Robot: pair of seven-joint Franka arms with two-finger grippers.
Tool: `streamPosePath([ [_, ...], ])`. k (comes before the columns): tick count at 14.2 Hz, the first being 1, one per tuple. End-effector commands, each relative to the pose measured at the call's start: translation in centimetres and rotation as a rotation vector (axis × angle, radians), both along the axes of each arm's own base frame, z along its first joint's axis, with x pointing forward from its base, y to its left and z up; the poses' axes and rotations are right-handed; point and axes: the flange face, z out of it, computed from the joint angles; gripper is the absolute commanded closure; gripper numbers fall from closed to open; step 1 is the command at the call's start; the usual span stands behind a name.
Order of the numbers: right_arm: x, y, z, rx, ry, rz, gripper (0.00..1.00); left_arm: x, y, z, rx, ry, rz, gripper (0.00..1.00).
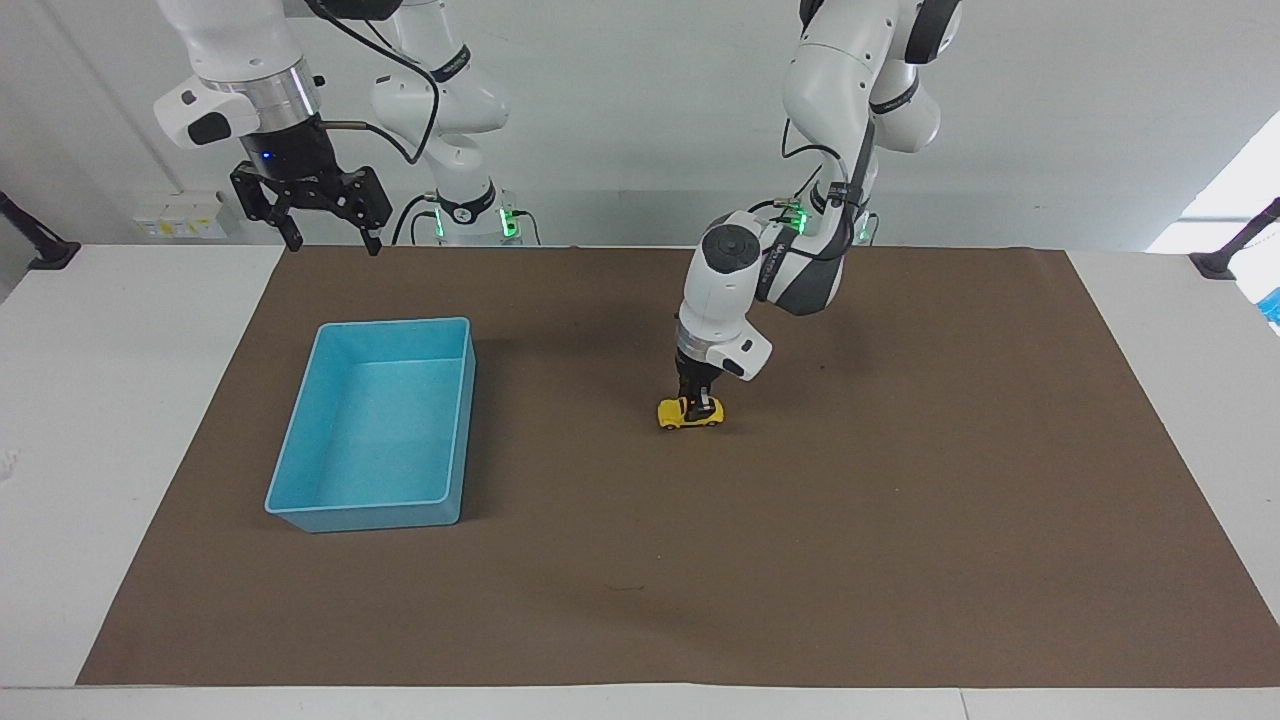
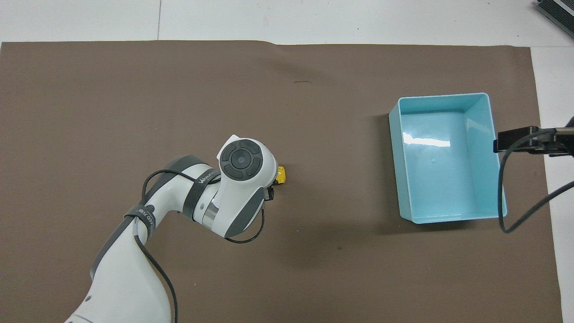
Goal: Wind up and store yellow beetle car
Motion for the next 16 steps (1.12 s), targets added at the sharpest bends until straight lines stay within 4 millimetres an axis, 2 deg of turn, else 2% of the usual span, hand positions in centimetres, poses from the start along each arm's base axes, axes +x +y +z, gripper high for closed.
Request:
streamPosePath([
  [1, -0.1, 0.0, 0.3, -0.001, -0.014, -0.013, 0.0, -0.3, 1.0, -0.7, 0.016, 0.009, -0.04, 0.96],
  [4, -0.1, 0.0, 0.3, 0.001, -0.014, -0.015, 0.0, 0.7, 3.1, -1.2, 0.023, 0.019, -0.007, 0.9],
  [10, -0.1, -0.1, 0.3, -0.001, -0.014, -0.015, 0.0, 2.4, 7.9, -2.5, 0.041, 0.045, 0.022, 0.87],
  [14, -0.1, 0.0, 0.3, 0.001, -0.014, -0.015, 0.0, 3.1, 10.2, -3.1, 0.048, 0.056, 0.025, 0.85],
  [16, -0.1, -0.1, 0.3, -0.001, -0.014, -0.015, 0.0, 3.1, 10.4, -3.1, 0.05, 0.058, 0.016, 0.85],
])
